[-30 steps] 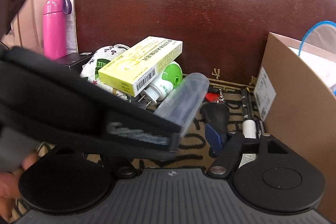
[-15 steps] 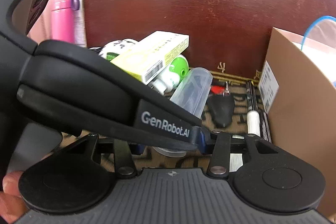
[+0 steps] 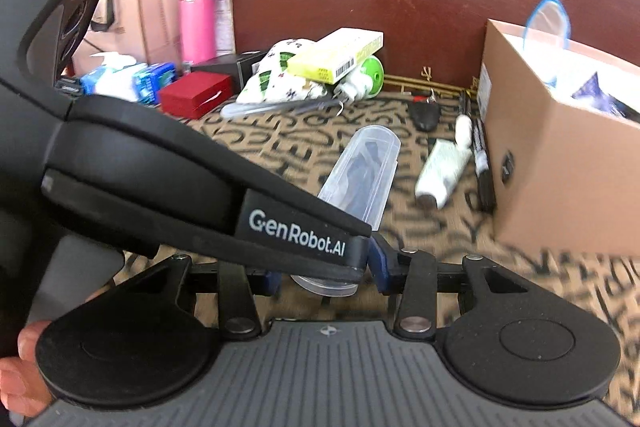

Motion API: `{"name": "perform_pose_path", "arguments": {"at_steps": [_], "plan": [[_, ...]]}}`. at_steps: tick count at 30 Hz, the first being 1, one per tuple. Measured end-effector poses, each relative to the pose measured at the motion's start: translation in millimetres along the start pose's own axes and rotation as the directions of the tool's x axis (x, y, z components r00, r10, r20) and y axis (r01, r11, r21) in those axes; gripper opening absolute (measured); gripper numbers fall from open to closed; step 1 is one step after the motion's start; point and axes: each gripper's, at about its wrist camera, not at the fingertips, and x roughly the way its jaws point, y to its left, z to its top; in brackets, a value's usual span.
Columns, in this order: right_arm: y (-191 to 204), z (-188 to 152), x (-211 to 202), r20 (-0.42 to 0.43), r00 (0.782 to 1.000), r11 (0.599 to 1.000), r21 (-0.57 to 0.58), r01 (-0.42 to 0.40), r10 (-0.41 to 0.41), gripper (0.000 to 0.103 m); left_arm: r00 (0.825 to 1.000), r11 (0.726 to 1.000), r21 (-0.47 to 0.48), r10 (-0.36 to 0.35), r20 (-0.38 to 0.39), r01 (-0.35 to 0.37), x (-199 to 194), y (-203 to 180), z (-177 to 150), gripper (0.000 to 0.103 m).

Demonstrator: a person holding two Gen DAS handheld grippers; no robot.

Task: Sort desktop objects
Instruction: 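Close the left gripper on the clear plastic case and lift it, then carry the clear case with the left gripper over the cardboard box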

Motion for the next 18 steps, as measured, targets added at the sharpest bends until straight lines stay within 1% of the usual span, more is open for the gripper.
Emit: {"name": "perform_pose_path", "arguments": {"at_steps": [5,8,10,11,12,13,14,16,18], "plan": [[0,-23,-31,-0.012,1.000,1.000,0.022,-0.010,0.011,0.049,1.000,0.998,0.061,0.019,-0.018,-0.018,-13,-25,-35,0.044],[0,-35,-45,-0.008,1.000,0.999,0.044,-0.002,0.002,0.049,1.000,0.996,0.089,0.015,-0.025,-0.013,-18,-34,-47,0.045],[-2,-39,-50,0.001,1.000,0.998,0.066,-0.003,0.003,0.049,1.000,0.996,0.090,0.012,-0.016,-0.011,-19,-35,-48,0.060],[-4,-38,-49,0.005,1.000,0.997,0.083,-0.003,0.002,0.052,1.000,0.996,0.086,0.019,-0.002,-0.019,-20,-36,-47,0.061],[-4,-39,-49,0.007,1.000,0.995,0.095,0.001,-0.002,0.054,0.999,0.995,0.089,0.034,0.013,-0.035,-21,-36,-44,0.064],[-3,-38,-48,0.008,1.000,0.995,0.095,0.009,-0.010,0.059,0.998,0.994,0.096,0.050,0.025,-0.052,-21,-37,-41,0.065],[-2,-38,-46,0.011,1.000,0.996,0.092,0.016,-0.017,0.060,0.997,0.992,0.104,0.065,0.037,-0.068,-20,-37,-36,0.067],[-2,-37,-41,0.008,1.000,0.995,0.096,0.024,-0.025,0.061,0.996,0.992,0.101,0.078,0.039,-0.081,-16,-34,-27,0.069],[-4,-35,-35,0.006,0.999,0.993,0.112,0.031,-0.032,0.061,0.997,0.992,0.101,0.075,0.033,-0.078,-11,-32,-20,0.073]]}}
